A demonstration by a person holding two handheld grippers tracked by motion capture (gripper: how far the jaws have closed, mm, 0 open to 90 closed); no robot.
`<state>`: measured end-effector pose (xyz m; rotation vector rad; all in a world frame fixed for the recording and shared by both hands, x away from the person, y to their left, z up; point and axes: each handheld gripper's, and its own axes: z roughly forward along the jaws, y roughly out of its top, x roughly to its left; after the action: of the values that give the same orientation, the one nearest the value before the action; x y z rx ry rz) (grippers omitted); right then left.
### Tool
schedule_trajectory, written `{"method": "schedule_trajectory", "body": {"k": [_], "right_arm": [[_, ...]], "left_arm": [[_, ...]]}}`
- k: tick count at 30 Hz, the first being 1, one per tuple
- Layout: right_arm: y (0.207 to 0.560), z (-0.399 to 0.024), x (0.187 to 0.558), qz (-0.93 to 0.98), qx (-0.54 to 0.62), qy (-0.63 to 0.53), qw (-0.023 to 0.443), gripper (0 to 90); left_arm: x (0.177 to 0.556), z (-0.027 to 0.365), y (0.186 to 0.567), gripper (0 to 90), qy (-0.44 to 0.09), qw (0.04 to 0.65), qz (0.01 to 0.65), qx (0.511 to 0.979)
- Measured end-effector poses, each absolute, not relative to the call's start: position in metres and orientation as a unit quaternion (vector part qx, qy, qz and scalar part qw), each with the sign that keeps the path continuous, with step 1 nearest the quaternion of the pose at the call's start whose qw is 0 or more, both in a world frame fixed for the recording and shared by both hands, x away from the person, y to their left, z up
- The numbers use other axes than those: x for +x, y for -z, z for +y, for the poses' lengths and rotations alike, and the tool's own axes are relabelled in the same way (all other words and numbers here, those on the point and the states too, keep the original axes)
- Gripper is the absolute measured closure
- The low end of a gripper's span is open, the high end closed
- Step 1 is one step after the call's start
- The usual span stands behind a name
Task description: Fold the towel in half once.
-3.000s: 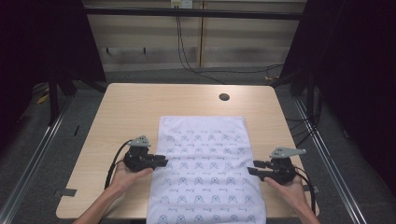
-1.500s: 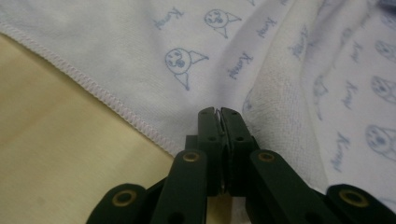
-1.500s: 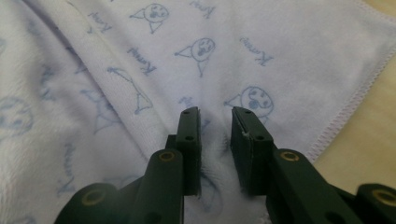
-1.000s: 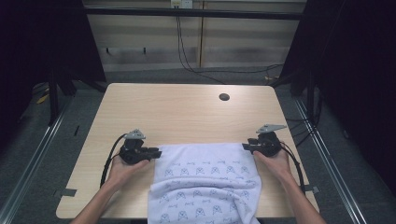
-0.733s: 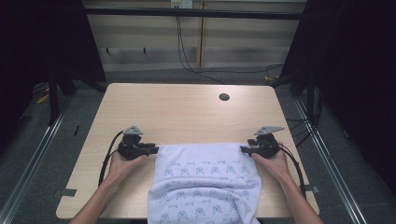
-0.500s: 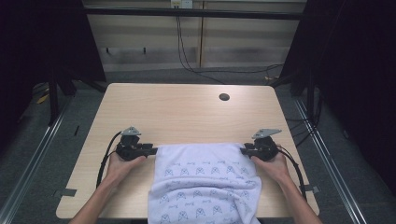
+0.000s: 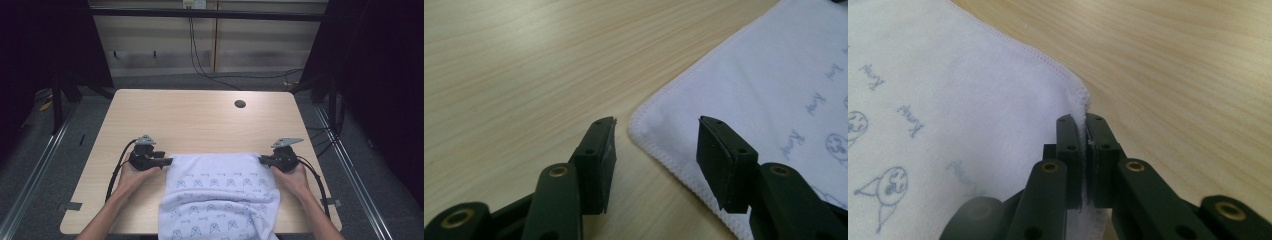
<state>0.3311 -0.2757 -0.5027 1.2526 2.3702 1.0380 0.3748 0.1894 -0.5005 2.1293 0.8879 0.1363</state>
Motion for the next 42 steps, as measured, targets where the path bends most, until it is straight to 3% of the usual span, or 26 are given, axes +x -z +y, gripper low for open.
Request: {"method": "schedule_trajectory", "body": {"k": [6, 10, 15, 18, 25, 42], "right_arm": [[0.502, -0.276, 0.331, 0.819, 0.433, -0.352, 0.134, 86.6], [0.502, -0.275, 0.330, 0.818, 0.434, -0.352, 0.135, 86.6], [0.502, -0.274, 0.332, 0.819, 0.429, -0.360, 0.123, 86.6], [0.501, -0.273, 0.332, 0.818, 0.433, -0.362, 0.108, 87.0], [0.478, -0.283, 0.334, 0.786, 0.438, -0.424, 0.105, 87.6], [0.352, -0.301, 0.392, 0.710, 0.434, -0.516, 0.203, 87.9]], "left_arm": [[0.374, 0.177, 0.503, 47.9, -0.059, 0.397, 0.335, 0.853], [0.371, 0.172, 0.503, 53.8, -0.043, 0.400, 0.321, 0.858], [0.371, 0.169, 0.504, 81.4, -0.034, 0.399, 0.314, 0.861], [0.371, 0.171, 0.503, 86.6, -0.024, 0.405, 0.319, 0.856], [0.368, 0.189, 0.471, 87.7, -0.035, 0.464, 0.323, 0.824], [0.424, 0.180, 0.368, 87.9, -0.112, 0.539, 0.322, 0.770]]}}
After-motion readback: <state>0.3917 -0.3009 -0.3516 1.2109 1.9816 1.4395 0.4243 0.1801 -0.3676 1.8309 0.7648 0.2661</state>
